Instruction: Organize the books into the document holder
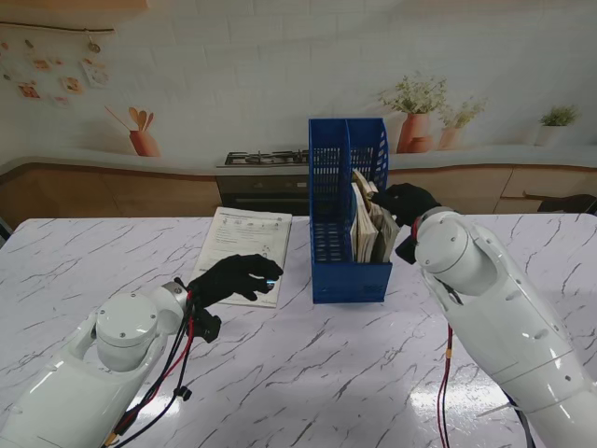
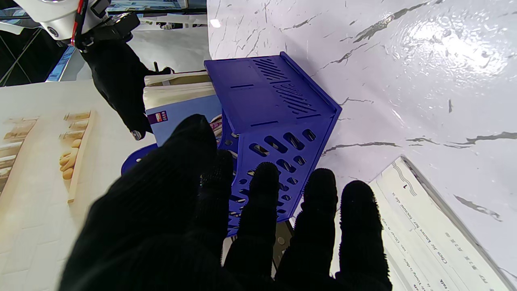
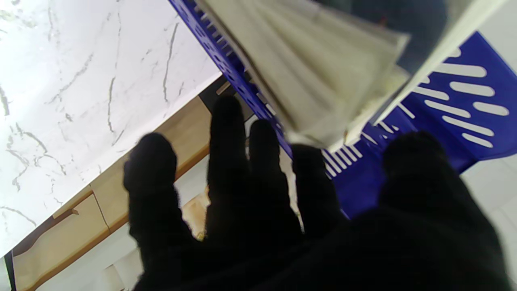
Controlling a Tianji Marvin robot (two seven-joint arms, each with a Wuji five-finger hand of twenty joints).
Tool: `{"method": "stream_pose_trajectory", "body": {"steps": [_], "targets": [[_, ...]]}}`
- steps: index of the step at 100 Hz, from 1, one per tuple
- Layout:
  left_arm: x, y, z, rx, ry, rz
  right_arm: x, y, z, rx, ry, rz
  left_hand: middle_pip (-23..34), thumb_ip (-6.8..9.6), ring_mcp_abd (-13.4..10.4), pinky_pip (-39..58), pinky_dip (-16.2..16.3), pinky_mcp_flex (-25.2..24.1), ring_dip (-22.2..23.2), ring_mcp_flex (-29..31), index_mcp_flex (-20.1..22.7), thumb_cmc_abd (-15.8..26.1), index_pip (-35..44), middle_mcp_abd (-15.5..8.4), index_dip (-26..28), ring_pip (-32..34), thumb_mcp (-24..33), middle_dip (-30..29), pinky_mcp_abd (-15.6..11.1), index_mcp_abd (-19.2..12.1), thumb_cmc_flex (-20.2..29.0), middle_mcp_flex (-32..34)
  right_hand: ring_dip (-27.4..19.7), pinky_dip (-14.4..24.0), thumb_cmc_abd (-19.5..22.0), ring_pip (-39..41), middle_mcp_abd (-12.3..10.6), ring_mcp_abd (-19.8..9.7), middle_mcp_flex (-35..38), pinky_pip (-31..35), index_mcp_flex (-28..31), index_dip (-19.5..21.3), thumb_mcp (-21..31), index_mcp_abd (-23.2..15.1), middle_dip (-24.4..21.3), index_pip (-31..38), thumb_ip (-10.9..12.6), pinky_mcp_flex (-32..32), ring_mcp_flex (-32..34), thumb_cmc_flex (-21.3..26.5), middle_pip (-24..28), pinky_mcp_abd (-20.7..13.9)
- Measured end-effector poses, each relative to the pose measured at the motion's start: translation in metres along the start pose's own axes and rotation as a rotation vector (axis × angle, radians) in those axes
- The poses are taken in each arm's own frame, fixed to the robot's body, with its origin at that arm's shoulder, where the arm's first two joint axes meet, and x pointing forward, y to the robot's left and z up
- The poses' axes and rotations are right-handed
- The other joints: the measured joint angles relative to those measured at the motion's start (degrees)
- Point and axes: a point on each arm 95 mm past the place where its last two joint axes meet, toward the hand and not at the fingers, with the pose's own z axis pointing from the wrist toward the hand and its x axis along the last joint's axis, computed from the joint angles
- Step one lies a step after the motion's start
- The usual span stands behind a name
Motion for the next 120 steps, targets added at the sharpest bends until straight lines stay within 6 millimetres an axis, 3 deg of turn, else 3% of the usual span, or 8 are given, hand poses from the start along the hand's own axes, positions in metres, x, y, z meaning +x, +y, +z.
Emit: {"method": "stream_pose_trajectory", "body": {"steps": [16, 28, 42, 50, 67, 94, 104, 120], "targets": [[0.0, 0.0, 0.0, 0.004, -0.001, 0.002, -0.003, 0.005, -0.008, -0.043, 0.02, 0.012, 0.0, 0.0, 0.0, 0.0, -0.01, -0.01, 0.0, 0.0, 0.0, 0.01, 0.0, -0.57, 0.0, 0.0, 0.0, 0.0, -0.15, 0.0, 0.0, 0.0, -5.05, -5.92, 0.65, -13.61, -0.66, 1.09, -3.66, -17.14, -2.16, -2.52, -2.67, -0.07, -3.62, -2.18, 0.01, -18.16, -8.98, -0.01, -7.21, 0.03], [-0.001, -0.001, 0.001, 0.008, -0.002, 0.001, -0.006, 0.009, -0.019, -0.08, 0.046, 0.031, 0.0, 0.0, 0.0, 0.0, -0.02, -0.01, 0.0, 0.0, 0.0, 0.01, -0.15, -0.73, 0.0, 0.0, -0.01, 0.0, -0.15, 0.0, 0.0, 0.22, -6.56, -9.19, 0.65, -18.02, -1.41, 1.09, -4.8, -23.69, -2.16, -4.4, -3.87, -0.79, -5.49, -2.85, 0.01, -24.09, -12.22, -0.01, -9.95, 0.03], [-0.001, -0.001, 0.001, 0.009, -0.001, 0.0, -0.01, 0.01, -0.037, -0.125, 0.077, 0.043, 0.0, 0.0, 0.0, 0.0, -0.03, -0.01, 0.0, 0.0, 0.0, 0.02, -0.68, -0.8, 0.0, 0.0, -0.01, 0.0, -0.16, 0.0, 0.01, 0.22, -6.57, -9.33, 0.6, -18.1, -1.27, 1.09, -4.64, -24.31, -2.16, -4.41, -3.89, -0.8, -5.61, -2.86, 0.01, -24.15, -12.19, -0.01, -9.73, 0.03], [-0.001, -0.002, 0.001, 0.01, 0.001, 0.001, -0.014, 0.009, -0.045, -0.16, 0.103, 0.051, 0.0, 0.0, -0.01, 0.0, -0.04, -0.02, 0.0, 0.0, 0.0, 0.02, -0.87, -0.8, 0.0, -0.01, -0.01, 0.0, -0.16, -0.01, 0.01, 0.22, -5.96, -8.78, -0.92, -17.38, -1.08, 1.09, -4.47, -24.21, -1.6, -4.42, -3.9, -0.8, -3.67, -2.82, 1.12, -23.26, -10.94, -0.01, -7.44, 0.05], [-0.001, -0.002, 0.001, 0.014, 0.001, 0.003, -0.023, 0.001, -0.068, -0.216, 0.165, 0.079, 0.0, 0.0, -0.04, -0.71, -0.58, -0.92, 0.0, -0.01, 0.0, 0.03, -1.05, -0.8, 0.0, -0.01, 0.0, 0.0, -0.33, -0.01, 0.07, 0.22, -4.96, -7.96, -2.27, -16.03, -0.58, 1.1, -4.46, -23.64, 0.34, -4.42, -3.66, -0.8, -1.66, -0.43, 1.13, -22.65, -9.16, 0.0, -5.4, 0.12], [-0.004, -0.002, -0.001, 0.02, -0.006, 0.008, -0.038, -0.027, -0.102, -0.2, 0.275, 0.129, 0.0, 0.01, -0.13, -1.46, -1.16, -1.51, 0.0, -0.01, 0.0, 0.05, -1.11, -0.8, 0.0, -0.03, -0.01, -0.01, -0.37, -0.02, 0.15, 0.22, -3.63, -7.36, -2.9, -13.06, -0.58, 1.1, -4.39, -21.79, 0.33, -4.42, -1.51, -0.8, -0.09, -0.28, 1.13, -20.68, -8.15, 0.0, -2.56, 0.15], [-0.004, -0.002, -0.001, 0.021, -0.007, 0.008, -0.043, -0.037, -0.11, -0.182, 0.278, 0.134, 0.0, 0.01, -0.14, -1.52, -1.21, -1.51, -0.01, -0.02, 0.0, 0.06, -1.11, -0.8, 0.0, -0.04, -0.01, -0.01, -0.38, -0.02, 0.15, 0.22, -3.0, -7.35, -2.9, -12.35, -2.1, 1.1, -5.37, -21.47, 1.29, -4.42, -1.48, -0.8, -0.08, -0.29, 1.13, -20.58, -8.15, 0.01, -2.87, 0.15], [-0.005, -0.002, -0.001, 0.022, -0.011, 0.011, -0.051, -0.048, -0.12, -0.18, 0.294, 0.135, 0.0, 0.01, -0.16, -1.91, -1.27, -1.51, -0.01, -0.02, 0.0, 0.07, -1.12, -0.8, 0.0, -0.04, -0.01, -0.01, -0.39, -0.03, 0.15, 1.0, -2.21, -7.35, -3.24, -9.62, -0.74, 1.1, -3.2, -20.25, 2.55, -4.42, -0.82, -0.8, 1.33, 0.08, 1.13, -19.91, -8.04, 0.01, -0.63, 0.15]]}}
